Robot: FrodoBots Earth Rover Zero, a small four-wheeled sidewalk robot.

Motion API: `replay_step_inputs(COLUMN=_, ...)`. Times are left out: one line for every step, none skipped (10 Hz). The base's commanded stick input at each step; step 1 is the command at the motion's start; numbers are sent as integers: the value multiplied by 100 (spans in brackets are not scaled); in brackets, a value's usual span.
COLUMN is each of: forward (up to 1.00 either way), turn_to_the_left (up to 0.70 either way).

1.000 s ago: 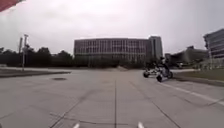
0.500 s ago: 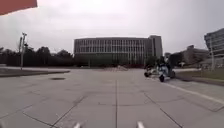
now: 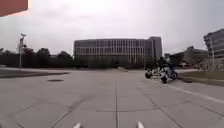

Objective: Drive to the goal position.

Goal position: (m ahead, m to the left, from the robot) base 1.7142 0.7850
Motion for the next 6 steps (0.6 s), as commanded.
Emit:
replay_step_inputs(forward=45, turn_to_the_left=-27)
replay_step_inputs(forward=45, turn_to_the_left=-27)
replay_step_inputs(forward=45, turn_to_the_left=-27)
replay_step_inputs(forward=45, turn_to_the_left=-27)
replay_step_inputs(forward=45, turn_to_the_left=-27)
replay_step_inputs(forward=45, turn_to_the_left=-27)
